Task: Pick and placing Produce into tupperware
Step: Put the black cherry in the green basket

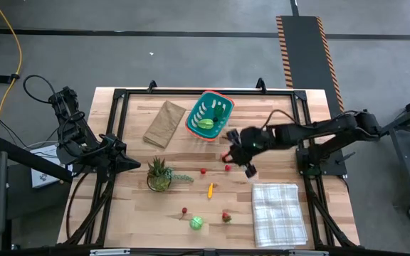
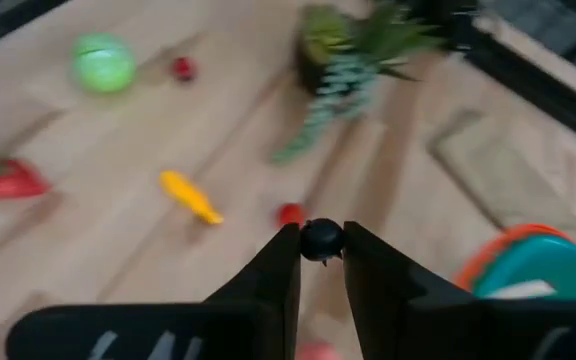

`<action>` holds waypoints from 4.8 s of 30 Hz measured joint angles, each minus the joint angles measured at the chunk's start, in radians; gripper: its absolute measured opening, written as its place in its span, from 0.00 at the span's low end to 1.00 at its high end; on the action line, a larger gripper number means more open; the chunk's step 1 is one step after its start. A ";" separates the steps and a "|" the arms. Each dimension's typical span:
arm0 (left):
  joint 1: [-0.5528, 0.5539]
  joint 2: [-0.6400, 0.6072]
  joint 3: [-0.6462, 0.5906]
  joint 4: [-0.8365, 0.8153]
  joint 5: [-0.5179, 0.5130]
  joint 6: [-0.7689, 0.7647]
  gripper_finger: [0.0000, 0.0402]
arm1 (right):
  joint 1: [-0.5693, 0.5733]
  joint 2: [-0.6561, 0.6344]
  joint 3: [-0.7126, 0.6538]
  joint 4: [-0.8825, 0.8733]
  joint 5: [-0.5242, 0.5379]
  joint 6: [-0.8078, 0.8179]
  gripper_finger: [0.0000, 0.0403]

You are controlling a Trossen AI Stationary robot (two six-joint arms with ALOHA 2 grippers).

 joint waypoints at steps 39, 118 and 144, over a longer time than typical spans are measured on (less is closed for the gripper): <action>0.000 0.000 0.000 0.000 0.000 0.000 0.00 | -0.535 0.495 0.587 -0.304 -0.064 0.229 0.14; 0.000 0.000 0.000 0.000 0.000 0.000 0.00 | -0.545 0.648 0.585 -0.319 0.007 0.521 0.14; 0.000 0.000 0.000 0.000 0.000 0.000 0.00 | -0.546 0.673 0.585 -0.308 0.002 0.520 0.14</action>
